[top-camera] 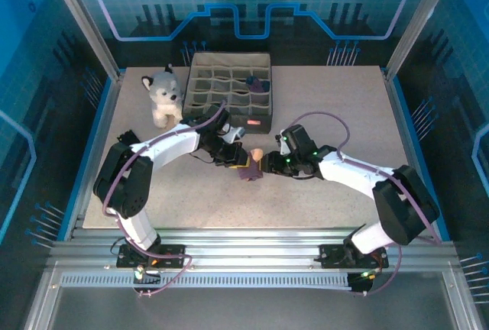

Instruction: Roll the socks

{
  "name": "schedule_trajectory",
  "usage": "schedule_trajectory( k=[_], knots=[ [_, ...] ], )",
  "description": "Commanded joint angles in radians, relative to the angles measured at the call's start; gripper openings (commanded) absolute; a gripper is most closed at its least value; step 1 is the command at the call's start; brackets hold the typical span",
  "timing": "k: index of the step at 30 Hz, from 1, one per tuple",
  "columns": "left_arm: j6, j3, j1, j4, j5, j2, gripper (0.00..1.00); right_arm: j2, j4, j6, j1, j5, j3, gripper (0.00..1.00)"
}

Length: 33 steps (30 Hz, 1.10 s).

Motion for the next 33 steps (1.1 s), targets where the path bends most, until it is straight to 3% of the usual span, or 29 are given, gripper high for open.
schedule_trajectory(
  k=[1,11,20,26,33],
  knots=[
    [0.031,0.021,0.003,-0.035,0.068,0.023,0.00,0.025,0.071,0.025,0.012,-0.038,-0.020,0.45],
    [0.075,0.060,0.014,-0.120,-0.012,0.026,0.00,0.053,0.055,0.026,0.023,-0.005,-0.012,0.42],
    [0.126,0.108,0.096,-0.115,-0.063,-0.049,0.00,0.007,-0.124,-0.067,0.003,0.118,0.132,0.43],
    [0.182,0.185,0.128,-0.120,-0.196,-0.088,0.00,0.107,-0.191,-0.120,-0.019,0.155,0.322,0.46],
    [0.257,0.328,0.144,-0.072,-0.409,-0.094,0.00,0.383,-0.398,-0.226,-0.074,0.200,0.793,0.52]
  ],
)
